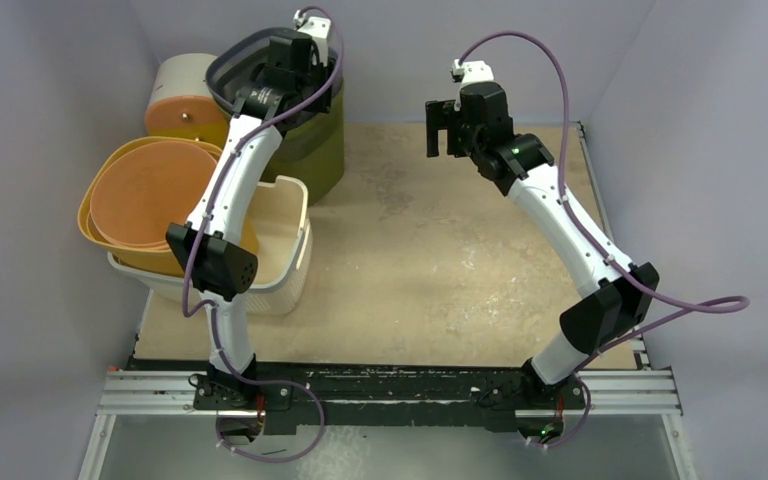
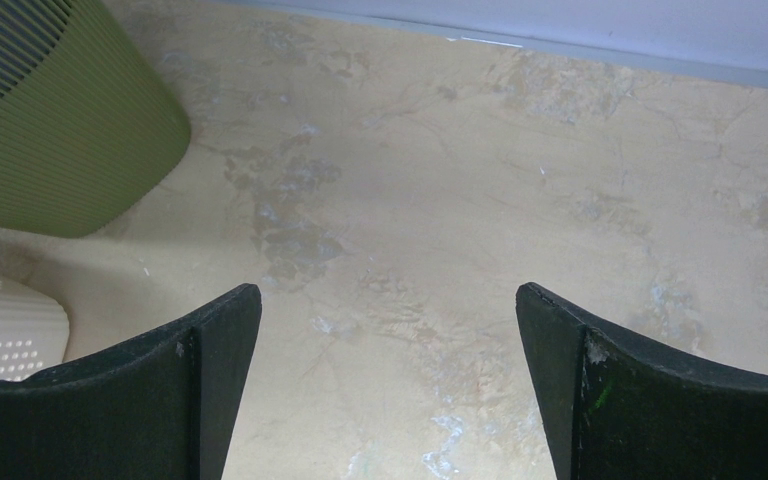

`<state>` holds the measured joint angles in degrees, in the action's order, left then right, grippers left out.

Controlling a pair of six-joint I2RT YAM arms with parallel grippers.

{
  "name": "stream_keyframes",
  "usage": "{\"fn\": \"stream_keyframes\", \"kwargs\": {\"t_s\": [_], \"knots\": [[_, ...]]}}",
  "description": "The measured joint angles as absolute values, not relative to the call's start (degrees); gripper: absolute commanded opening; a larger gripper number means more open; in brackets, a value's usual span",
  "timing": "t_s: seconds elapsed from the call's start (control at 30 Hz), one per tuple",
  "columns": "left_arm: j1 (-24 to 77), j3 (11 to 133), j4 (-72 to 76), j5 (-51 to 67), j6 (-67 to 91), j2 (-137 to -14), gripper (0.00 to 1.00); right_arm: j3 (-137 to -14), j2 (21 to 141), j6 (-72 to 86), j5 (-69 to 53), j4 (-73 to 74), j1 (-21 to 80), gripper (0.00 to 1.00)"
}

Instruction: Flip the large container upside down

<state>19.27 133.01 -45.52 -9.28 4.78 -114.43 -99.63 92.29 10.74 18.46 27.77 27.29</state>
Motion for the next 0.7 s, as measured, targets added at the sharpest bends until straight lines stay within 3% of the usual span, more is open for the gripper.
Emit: {"fn": "stream_keyframes", "kwargs": {"t_s": [0.1,0.23,0.27,0.3,0.37,0.4,0.7], "knots": [[19.3,133.3,-45.5,-9.9,4.9,-114.4,0.37,-99.6,92.6,10.7,18.5,27.8,27.2,1.0],[19.5,133.3,-45.6,-10.1,4.9,-114.4,0.42,-99.6,92.6,10.7,18.5,27.9,27.2,1.0],[19.5,133.3,-45.6,-10.3,4.8,-114.4,0.4,-99.6,92.6,10.8,18.4,27.9,27.2,1.0],[19.5,133.3,-45.6,-10.4,4.8,-114.4,0.33,-99.6,92.6,10.8,18.4,27.9,27.2,0.99],[19.5,133.3,-45.6,-10.6,4.8,-114.4,0.07,-99.5,92.6,10.9,18.4,27.9,27.2,0.99],[19.6,133.3,-45.7,-10.5,4.7,-114.4,0.0,-99.4,92.6,11.0,18.4,27.9,27.2,0.99],[19.6,133.2,-45.4,-14.3,2.8,-114.1,0.0,-98.2,92.6,11.3,18.1,28.0,27.2,0.99]]}}
